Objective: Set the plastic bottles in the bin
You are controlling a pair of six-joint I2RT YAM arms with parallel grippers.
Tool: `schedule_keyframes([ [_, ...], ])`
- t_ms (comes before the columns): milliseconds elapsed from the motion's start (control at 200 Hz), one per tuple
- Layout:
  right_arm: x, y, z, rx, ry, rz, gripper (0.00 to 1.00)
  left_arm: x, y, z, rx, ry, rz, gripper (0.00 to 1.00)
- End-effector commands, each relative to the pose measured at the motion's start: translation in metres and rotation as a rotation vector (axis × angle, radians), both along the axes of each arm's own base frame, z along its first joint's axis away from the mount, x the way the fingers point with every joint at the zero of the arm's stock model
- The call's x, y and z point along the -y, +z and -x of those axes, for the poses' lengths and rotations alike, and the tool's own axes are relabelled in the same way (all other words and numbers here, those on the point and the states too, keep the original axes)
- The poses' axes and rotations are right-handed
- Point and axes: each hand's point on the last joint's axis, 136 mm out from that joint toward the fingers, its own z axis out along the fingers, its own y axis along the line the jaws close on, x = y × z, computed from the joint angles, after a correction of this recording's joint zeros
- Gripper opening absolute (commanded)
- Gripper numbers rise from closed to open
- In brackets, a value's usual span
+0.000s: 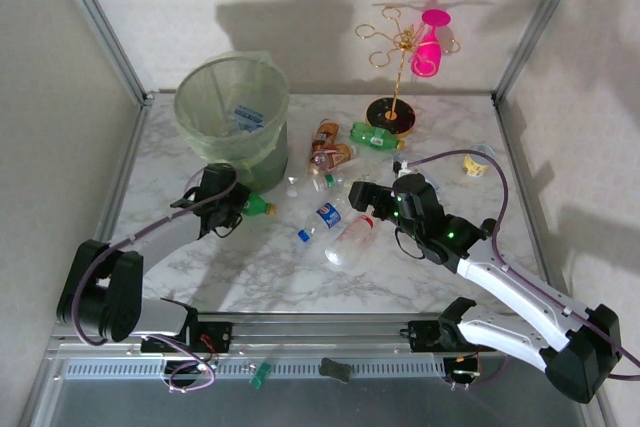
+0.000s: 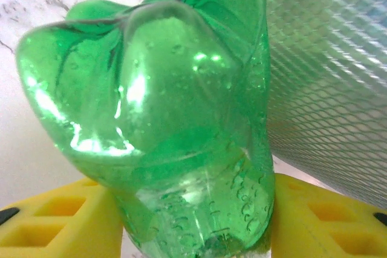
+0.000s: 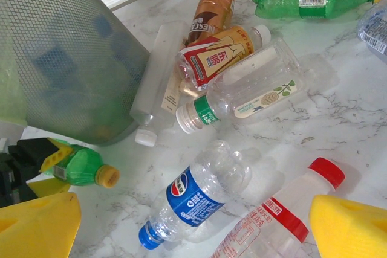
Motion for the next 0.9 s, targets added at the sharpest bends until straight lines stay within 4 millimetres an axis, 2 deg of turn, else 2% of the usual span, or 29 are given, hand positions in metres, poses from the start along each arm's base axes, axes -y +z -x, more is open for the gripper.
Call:
schedule_keyframes([
  [0, 0.003, 0.01, -0.002, 0.022, -0.015, -0.011, 0.97, -0.012, 0.005, 0.012, -0.007, 0.015, -0.043, 0.48],
  [190, 0.004, 0.011, -0.002, 0.023, -0.019, -0.015, 0.97, -0.006, 0.014, 0.027, 0.0, -0.039, -0.039, 0.48],
  [391, 0.003, 0.009, -0.002, 0.018, -0.019, -0.014, 0.97, -0.006, 0.032, 0.041, 0.034, -0.11, -0.104, 0.49],
  [601, -0.002, 0.008, -0.005, 0.011, -0.013, -0.022, 0.97, 0.015, 0.046, 0.046, 0.062, -0.227, -0.15, 0.5],
  [676, -0.004, 0.007, -0.006, 0.007, -0.01, -0.025, 0.96, 0.025, 0.043, 0.051, 0.041, -0.276, -0.189, 0.52],
  [896, -0.003, 0.005, -0.005, -0.001, -0.012, -0.025, 0.96, 0.05, 0.017, 0.067, -0.056, -0.396, -0.233, 0.52],
])
